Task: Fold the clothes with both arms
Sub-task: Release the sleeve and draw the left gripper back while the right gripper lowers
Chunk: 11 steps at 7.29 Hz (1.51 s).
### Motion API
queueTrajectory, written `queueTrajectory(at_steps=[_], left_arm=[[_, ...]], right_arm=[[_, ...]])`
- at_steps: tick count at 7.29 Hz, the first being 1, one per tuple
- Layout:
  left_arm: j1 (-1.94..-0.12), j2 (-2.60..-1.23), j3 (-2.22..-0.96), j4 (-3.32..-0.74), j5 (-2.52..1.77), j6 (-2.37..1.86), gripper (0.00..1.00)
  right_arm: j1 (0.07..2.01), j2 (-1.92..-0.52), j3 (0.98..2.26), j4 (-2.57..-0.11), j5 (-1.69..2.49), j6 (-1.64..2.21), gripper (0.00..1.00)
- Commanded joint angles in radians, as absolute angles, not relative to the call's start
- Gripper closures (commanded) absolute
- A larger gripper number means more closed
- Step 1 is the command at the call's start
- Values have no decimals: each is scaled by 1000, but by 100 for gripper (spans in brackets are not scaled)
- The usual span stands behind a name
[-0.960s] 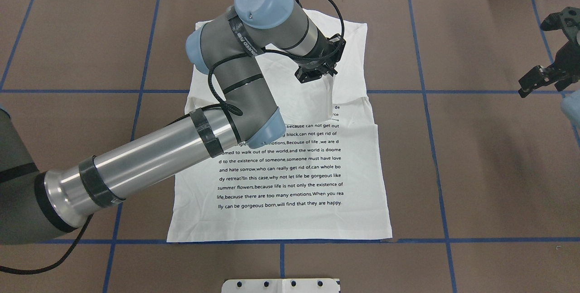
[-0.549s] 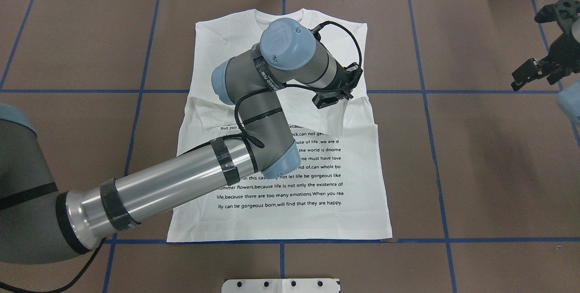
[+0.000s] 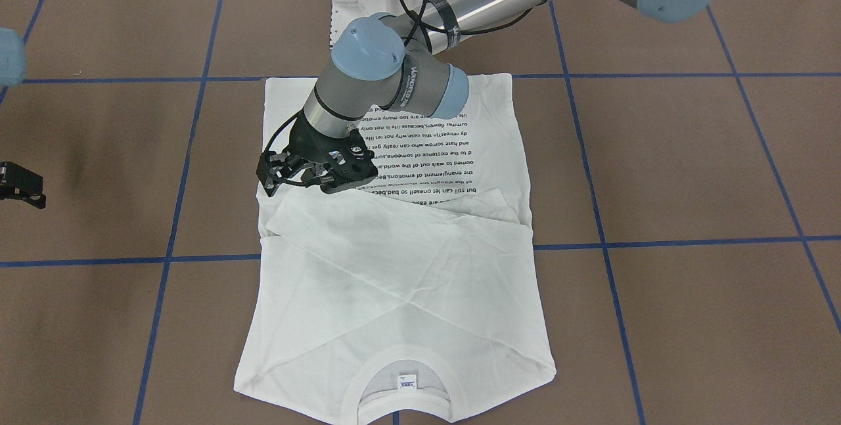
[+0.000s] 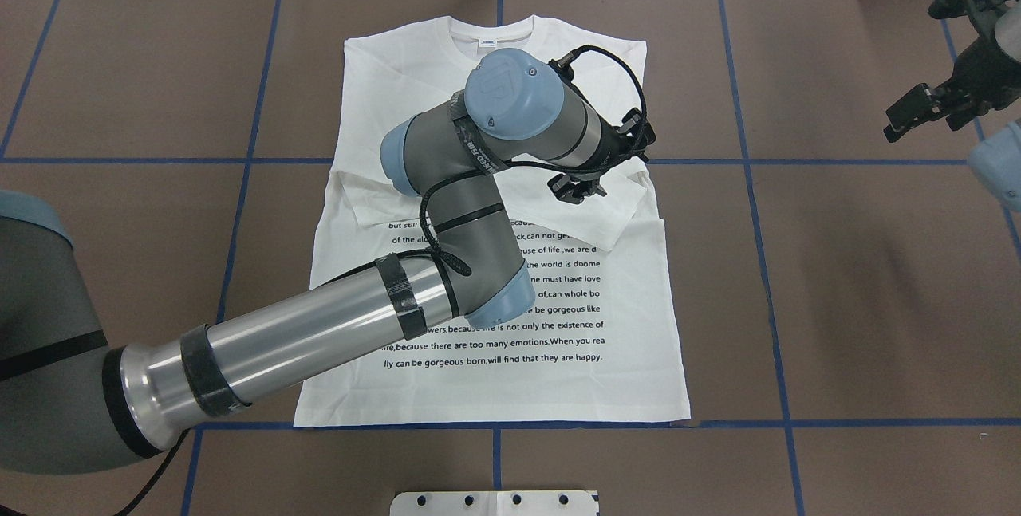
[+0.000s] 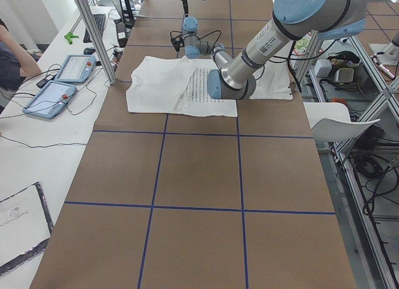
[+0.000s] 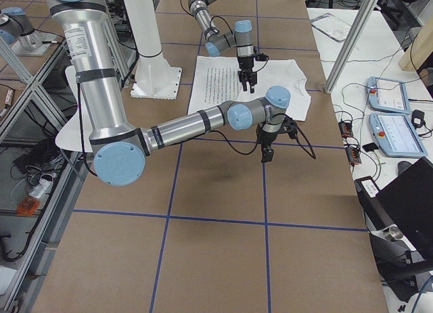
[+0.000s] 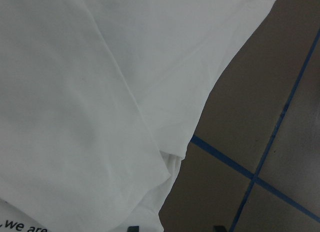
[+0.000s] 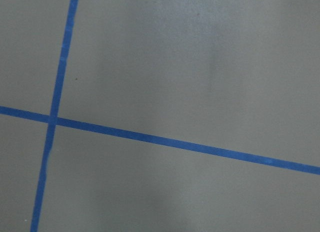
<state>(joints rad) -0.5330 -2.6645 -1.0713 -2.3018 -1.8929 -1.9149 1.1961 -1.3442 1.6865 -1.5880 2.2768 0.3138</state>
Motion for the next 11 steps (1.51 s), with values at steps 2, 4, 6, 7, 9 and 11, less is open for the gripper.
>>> queueTrajectory(at_steps=[2, 4, 6, 7, 9, 11], left_arm=[[-538, -2393, -1381, -2272, -1885, -1760, 0], [-578, -2200, -1635, -2135, -1868, -1711, 0], [-581, -2029, -1878, -1959, -1865, -1440, 0], [-584, -1963, -1922, -1954, -1868, -1428, 0], [-584, -1880, -1954, -1950, -1876, -1294, 0], [-578, -1827, -1985, -1962, -1853, -1288, 0]], right_arm=[[1154, -1431, 1886, -1585, 2289, 443, 0], [1056, -1466, 1994, -1550, 2257, 642, 0], [926, -1546, 2014, -1325, 2185, 876, 0], [866, -1566, 2038, -1287, 2151, 961, 0], [668, -1566, 2103, -1287, 1995, 1189, 0], [435, -1563, 2143, -1287, 1825, 1441, 0]])
